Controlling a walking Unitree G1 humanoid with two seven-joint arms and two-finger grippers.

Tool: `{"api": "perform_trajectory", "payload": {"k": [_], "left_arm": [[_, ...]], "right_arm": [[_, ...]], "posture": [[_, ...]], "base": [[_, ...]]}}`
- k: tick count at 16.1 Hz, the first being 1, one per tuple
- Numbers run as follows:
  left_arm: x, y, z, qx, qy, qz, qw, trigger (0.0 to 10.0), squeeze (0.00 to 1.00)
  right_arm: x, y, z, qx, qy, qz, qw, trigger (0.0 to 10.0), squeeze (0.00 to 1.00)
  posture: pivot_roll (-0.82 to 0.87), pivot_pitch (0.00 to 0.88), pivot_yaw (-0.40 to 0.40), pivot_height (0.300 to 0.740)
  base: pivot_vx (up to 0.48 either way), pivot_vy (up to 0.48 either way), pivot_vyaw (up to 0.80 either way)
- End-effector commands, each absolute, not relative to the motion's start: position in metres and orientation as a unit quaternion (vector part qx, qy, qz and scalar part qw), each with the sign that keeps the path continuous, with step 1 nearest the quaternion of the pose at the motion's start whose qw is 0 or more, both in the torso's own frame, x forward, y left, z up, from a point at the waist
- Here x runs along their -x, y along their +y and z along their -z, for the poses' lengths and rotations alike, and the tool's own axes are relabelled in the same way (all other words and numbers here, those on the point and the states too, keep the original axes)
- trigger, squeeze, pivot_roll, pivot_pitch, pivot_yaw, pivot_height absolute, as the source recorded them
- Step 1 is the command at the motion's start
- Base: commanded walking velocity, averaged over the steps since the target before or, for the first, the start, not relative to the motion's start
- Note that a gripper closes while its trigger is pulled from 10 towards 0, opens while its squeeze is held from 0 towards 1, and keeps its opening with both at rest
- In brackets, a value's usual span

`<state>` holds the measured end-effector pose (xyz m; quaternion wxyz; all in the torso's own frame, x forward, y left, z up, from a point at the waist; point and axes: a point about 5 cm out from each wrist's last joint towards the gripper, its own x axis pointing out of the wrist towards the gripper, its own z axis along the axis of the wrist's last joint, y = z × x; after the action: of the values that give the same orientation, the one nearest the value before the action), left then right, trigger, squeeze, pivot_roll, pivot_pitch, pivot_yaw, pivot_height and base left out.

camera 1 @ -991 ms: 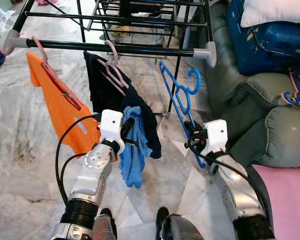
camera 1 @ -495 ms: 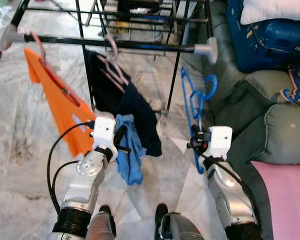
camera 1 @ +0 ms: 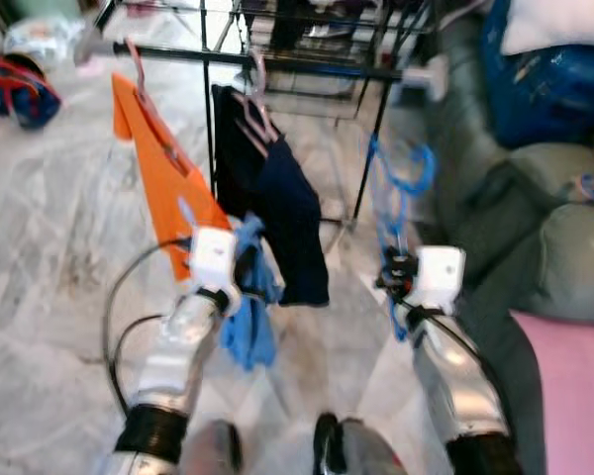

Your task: Hang hanger

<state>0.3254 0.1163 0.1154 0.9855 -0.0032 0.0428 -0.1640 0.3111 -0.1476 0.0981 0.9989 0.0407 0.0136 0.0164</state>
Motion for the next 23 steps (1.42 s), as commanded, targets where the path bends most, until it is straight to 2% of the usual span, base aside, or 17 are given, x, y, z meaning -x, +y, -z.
{"api": "perform_trajectory", "payload": {"k": [1,7,14,18,23], "left_arm": [[-0.328,0.121,-0.120,-0.004,0.033,0.160,0.986,10.0,0.00],[-0.331,0.133,-0.123,-0.001,0.027,0.134,0.991,10.0,0.00],[-0.336,0.141,-0.124,0.035,0.032,0.118,0.992,10.0,0.00],[-0.336,0.143,-0.128,0.034,0.027,0.124,0.991,10.0,0.00],[-0.335,0.141,-0.127,0.028,0.031,0.133,0.990,10.0,0.00]], "right_arm": [[-0.311,-0.149,-0.098,-0.045,0.011,-0.006,0.999,10.0,0.00],[-0.317,-0.150,-0.099,-0.050,0.008,0.001,0.999,10.0,0.00],[-0.317,-0.139,-0.098,-0.069,0.002,-0.008,0.998,10.0,0.00],[-0.318,-0.137,-0.097,-0.073,0.006,-0.006,0.997,10.0,0.00],[-0.317,-0.135,-0.094,-0.073,0.008,-0.008,0.997,10.0,0.00]], "posture": [[0.03,0.226,-0.058,0.740],[0.06,0.214,-0.069,0.740],[0.08,0.216,-0.065,0.740],[0.08,0.227,-0.054,0.740],[0.08,0.237,-0.041,0.740]], "base": [[-0.296,0.000,0.00],[-0.294,0.000,0.00],[0.000,0.000,0.00],[0.000,0.456,0.00],[0.000,0.472,-0.46]]}}
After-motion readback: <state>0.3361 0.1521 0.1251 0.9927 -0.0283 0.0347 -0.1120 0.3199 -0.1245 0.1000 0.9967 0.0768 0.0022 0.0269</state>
